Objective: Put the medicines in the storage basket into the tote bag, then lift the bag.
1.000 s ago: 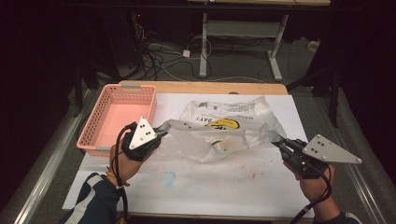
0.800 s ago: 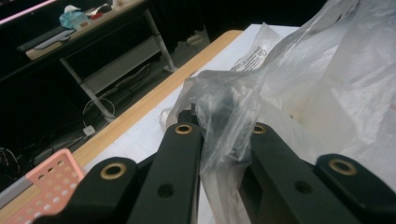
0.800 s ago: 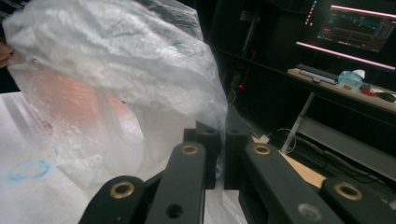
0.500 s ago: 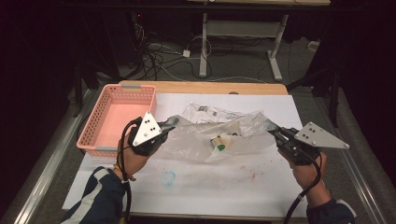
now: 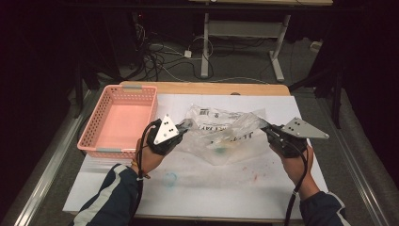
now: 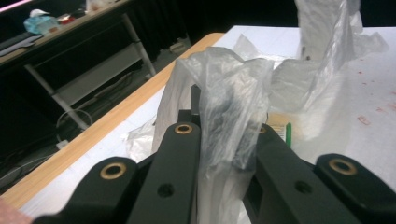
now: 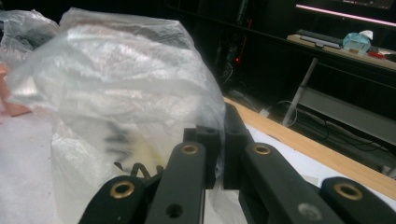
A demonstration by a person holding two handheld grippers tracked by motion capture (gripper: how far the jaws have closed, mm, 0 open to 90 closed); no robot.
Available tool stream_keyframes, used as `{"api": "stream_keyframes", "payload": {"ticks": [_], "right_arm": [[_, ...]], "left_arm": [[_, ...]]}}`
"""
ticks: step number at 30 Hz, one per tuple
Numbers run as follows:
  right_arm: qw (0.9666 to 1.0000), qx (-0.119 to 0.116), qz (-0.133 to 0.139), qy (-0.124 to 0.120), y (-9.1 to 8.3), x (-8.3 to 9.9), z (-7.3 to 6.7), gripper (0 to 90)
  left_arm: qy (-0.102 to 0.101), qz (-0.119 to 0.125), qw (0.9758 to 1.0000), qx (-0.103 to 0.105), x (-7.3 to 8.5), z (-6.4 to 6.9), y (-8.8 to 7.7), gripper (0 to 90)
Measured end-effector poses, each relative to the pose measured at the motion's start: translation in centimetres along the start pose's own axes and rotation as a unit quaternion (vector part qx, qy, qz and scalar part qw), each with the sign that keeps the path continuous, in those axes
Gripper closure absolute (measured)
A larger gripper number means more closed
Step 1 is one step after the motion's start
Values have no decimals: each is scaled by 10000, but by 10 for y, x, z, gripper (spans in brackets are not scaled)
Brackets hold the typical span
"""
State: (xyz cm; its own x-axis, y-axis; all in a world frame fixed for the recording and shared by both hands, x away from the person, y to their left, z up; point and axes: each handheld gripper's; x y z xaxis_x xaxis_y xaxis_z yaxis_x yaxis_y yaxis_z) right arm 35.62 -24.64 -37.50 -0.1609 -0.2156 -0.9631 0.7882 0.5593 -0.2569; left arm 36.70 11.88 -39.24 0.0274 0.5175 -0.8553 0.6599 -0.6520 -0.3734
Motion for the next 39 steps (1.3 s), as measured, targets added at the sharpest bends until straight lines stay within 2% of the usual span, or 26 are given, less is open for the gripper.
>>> {"api": "stream_keyframes", "payload": {"ticks": [4, 7, 12, 18, 24, 27, 29, 31, 34, 36, 38, 39], "right_arm": [[10000, 8, -23, -23, 7, -1, 0, 900], [10000, -4, 13, -43, 6, -6, -2, 900], [9995, -103, 259, -126, -4, -27, -8, 900], [9985, -157, 510, -138, -16, -50, -14, 900], [9978, -247, 603, -136, -28, -60, -25, 900], [9977, -278, 613, -103, -34, -66, -31, 900], [9977, -232, 620, -166, -38, -72, -34, 900], [9977, -195, 635, -155, -39, -78, -33, 900], [9983, -123, 576, -40, -31, -86, -22, 900], [9988, 39, 484, -81, -21, -92, -14, 900], [9991, 102, 414, -33, -11, -96, -1, 900], [9991, 210, 360, -36, -6, -98, 5, 900]], "left_arm": [[11, 108, 9999, -65, -3, -1, 2, 874], [-47, 259, 9996, -82, -12, -3, -6, 874], [70, 384, 9990, -207, -30, -7, -20, 874], [-83, 638, 9974, -322, -42, -17, -34, 875], [-142, 807, 9959, -396, -52, -16, -51, 875], [-96, 872, 9951, -462, -61, -17, -60, 875], [-96, 881, 9949, -473, -67, -20, -63, 875], [-66, 843, 9951, -519, -72, -26, -60, 875], [-155, 749, 9960, -465, -78, -40, -48, 875], [-116, 585, 9970, -503, -83, -51, -36, 875], [-179, 478, 9976, -478, -87, -63, -21, 874], [-187, 420, 9977, -494, -88, -69, -13, 874]]}}
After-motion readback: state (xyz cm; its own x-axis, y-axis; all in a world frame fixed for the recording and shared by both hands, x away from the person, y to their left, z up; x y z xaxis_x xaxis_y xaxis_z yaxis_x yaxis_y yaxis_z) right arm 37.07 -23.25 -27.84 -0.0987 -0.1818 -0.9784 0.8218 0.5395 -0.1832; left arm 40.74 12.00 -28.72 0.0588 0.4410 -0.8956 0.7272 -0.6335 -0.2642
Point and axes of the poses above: each handheld gripper's, and its own axes: y roughly forward along the jaws, x roughly out of its underside, z roughly to its right, and after that the axes turned 6 degrees about y, right-handed
